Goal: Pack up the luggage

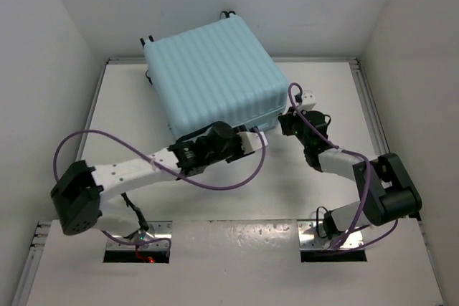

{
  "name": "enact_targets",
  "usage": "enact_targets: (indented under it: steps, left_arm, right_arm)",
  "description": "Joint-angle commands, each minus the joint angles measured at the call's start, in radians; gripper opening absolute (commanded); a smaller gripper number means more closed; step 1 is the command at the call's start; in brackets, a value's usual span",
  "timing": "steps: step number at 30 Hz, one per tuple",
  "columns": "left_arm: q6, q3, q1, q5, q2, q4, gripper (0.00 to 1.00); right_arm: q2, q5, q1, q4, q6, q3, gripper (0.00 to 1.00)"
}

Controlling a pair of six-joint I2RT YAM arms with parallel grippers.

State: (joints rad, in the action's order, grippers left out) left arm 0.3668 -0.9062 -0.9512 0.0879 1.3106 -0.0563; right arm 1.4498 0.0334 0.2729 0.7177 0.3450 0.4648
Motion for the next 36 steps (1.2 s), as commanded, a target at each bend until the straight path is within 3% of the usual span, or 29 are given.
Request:
enact_targets:
  steps: [1,5,12,17,20,24,25,29,31,36]
  left_arm:
    - [-0.063,-0.062,-0.021,0.084,0.148,0.038,0.44]
    - [-0.085,-0.126,-0.009,0.05,0.237,0.07,0.42]
    - [-0.094,-0.204,0.026,0.134,0.369,0.092,0.43]
    - [-0.094,-0.234,0.048,0.203,0.49,0.062,0.47]
    - [-0.115,-0.255,0.072,0.204,0.532,0.05,0.55]
    - [-0.115,-0.264,0.104,0.174,0.59,0.03,0.54]
    - [-0.115,-0.264,0.104,0.174,0.599,0.039,0.51]
    - [-0.104,-0.243,0.104,0.151,0.599,0.058,0.08]
    - [-0.094,-0.228,0.104,0.151,0.576,0.058,0.0]
    - [-0.085,-0.119,0.126,0.177,0.469,0.029,0.0]
  right_arm:
    - [0.009,-0.038,0.009,0.038,0.011,0.0,0.0]
    - [0.014,-0.039,0.012,0.032,0.012,0.011,0.0]
    - [0.02,-0.039,0.017,0.038,0.02,0.011,0.0]
    - [0.015,-0.041,0.015,0.035,0.02,0.008,0.0]
    - [0.015,-0.044,0.018,0.035,0.02,0.003,0.0]
    - [0.014,-0.043,0.014,0.035,0.019,0.003,0.0]
    - [0.014,-0.046,0.011,0.034,0.017,0.005,0.0]
    - [0.009,-0.047,0.011,0.034,0.015,0.003,0.0]
    - [0.007,-0.047,0.009,0.032,0.009,0.003,0.0]
    - [-0.011,-0.056,-0.038,0.016,-0.018,-0.005,0.0]
